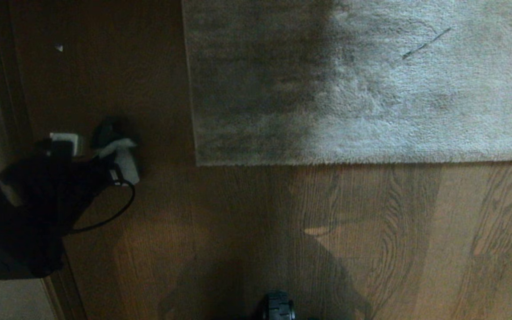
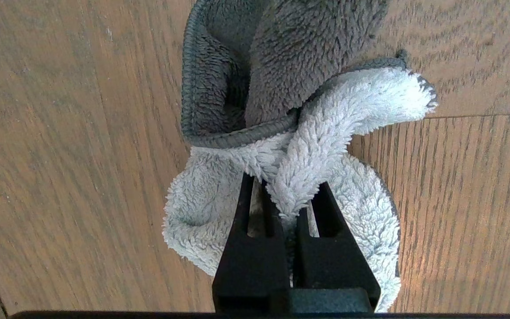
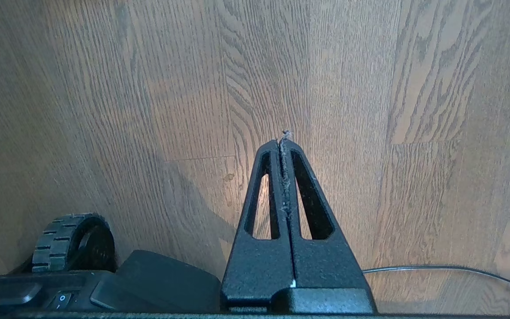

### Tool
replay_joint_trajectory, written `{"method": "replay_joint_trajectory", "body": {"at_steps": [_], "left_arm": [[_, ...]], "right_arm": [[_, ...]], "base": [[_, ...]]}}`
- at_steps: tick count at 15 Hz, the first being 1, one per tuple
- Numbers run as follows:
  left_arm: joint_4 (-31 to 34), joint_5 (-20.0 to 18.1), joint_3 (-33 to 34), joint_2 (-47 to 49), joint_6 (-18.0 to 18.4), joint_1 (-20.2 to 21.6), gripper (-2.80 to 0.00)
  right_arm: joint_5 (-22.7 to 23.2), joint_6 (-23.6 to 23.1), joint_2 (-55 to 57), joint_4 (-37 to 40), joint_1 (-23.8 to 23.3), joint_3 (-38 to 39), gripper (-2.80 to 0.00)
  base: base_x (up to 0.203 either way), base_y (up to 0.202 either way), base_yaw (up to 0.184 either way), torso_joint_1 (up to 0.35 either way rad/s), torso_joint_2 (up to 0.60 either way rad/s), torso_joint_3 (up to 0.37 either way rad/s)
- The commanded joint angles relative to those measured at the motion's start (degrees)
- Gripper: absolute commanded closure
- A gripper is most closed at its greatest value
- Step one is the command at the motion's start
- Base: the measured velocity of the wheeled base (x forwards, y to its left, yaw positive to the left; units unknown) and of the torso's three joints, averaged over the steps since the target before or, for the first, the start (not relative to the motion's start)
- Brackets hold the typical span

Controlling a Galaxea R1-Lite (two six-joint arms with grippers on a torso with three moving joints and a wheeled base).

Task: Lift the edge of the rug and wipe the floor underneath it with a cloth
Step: Pick up the rag

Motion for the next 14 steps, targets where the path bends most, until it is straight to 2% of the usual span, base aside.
{"method": "replay_joint_trajectory", "body": {"at_steps": [1,7,14], "left_arm": [[-2.59,-0.01,0.03,0.04,0.04,0.02,0.00],[-2.65,0.08,0.89,-1.01,0.12,0.02,0.00],[-2.60,0.42,6.83,-9.28,0.14,0.21,0.00]], "right_arm": [[-0.07,0.01,-0.02,-0.07,0.00,0.00,0.00],[-0.06,0.01,-0.02,-0.03,0.00,0.00,0.00],[-0.01,0.01,-0.02,-0.03,0.00,0.00,0.00]], "base": [[0.000,0.000,0.000,0.000,0.00,0.000],[0.000,0.000,0.000,0.000,0.00,0.000],[0.000,0.000,0.000,0.000,0.00,0.000]]}}
